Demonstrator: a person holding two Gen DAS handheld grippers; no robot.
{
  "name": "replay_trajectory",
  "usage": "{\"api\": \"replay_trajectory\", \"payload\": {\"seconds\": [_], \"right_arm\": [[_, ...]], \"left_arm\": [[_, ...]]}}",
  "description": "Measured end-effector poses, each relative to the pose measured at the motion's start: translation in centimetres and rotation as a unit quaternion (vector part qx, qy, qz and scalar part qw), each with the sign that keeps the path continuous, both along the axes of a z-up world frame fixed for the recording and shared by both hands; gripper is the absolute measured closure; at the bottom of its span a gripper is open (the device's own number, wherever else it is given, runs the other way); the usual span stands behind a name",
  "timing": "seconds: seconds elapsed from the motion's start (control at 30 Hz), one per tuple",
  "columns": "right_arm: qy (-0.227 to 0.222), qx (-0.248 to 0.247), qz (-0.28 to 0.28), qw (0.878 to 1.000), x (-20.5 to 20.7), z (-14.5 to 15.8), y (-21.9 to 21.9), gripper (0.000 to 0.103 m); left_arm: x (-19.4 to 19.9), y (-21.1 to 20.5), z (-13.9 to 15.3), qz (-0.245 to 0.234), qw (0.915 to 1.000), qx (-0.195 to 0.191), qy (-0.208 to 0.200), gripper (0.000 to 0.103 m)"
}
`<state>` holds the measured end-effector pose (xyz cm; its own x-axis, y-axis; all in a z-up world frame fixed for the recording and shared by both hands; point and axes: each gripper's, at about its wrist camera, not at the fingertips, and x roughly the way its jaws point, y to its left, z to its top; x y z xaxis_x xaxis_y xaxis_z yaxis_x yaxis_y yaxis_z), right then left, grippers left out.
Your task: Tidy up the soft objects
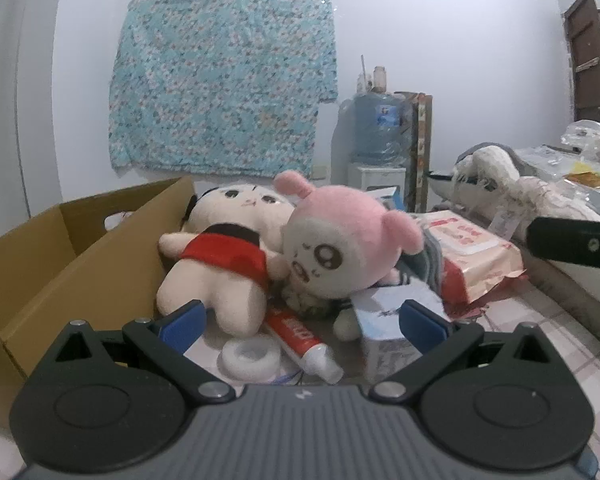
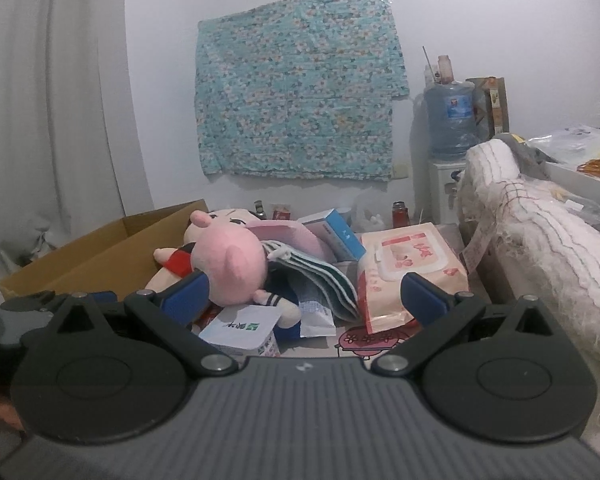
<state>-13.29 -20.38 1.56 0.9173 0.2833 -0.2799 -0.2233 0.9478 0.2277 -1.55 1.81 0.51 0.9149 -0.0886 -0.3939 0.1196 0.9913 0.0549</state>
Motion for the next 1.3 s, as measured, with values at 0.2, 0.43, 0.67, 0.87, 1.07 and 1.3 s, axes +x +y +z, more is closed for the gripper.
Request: {"api": "replay_trajectory", "payload": {"seconds": [0.2, 0.43, 0.67, 0.87, 1.07, 1.3], "right_arm": [[0.006, 0.006, 0.001, 1.0, -0.1, 0.0, -0.1, 0.001], [0.014, 0.018, -0.005, 1.0, 0.2, -0.1, -0.5, 0.001], [0.015, 0.02, 0.002, 1.0, 0.4, -0.1, -0.5, 0.001], [0.015, 0.021, 0.006, 1.0, 0.5, -0.1, -0.4, 0.001], [0.022, 0.033, 0.006, 0.999, 2.0, 0.1, -0.8, 0.001], [0.022, 0.083, 0.06, 0.995, 5.2, 1.0, -1.5, 0.001]], "left_arm": [[-0.9, 0.6, -0.1, 0.001, 0.9999, 0.013, -0.004, 0.0], [-1.5, 1.0, 0.0, -0.003, 0.9997, 0.021, -0.01, 0.0], [-1.5, 1.3, 0.3, -0.008, 0.9999, 0.014, -0.007, 0.0], [-1.8, 1.4, 0.1, -0.014, 0.9998, 0.017, -0.005, 0.0], [-0.6, 0.7, 0.9, -0.044, 0.9987, 0.006, -0.025, 0.0], [2.8, -0.9, 1.8, -0.106, 0.9937, -0.007, -0.034, 0.0]]}}
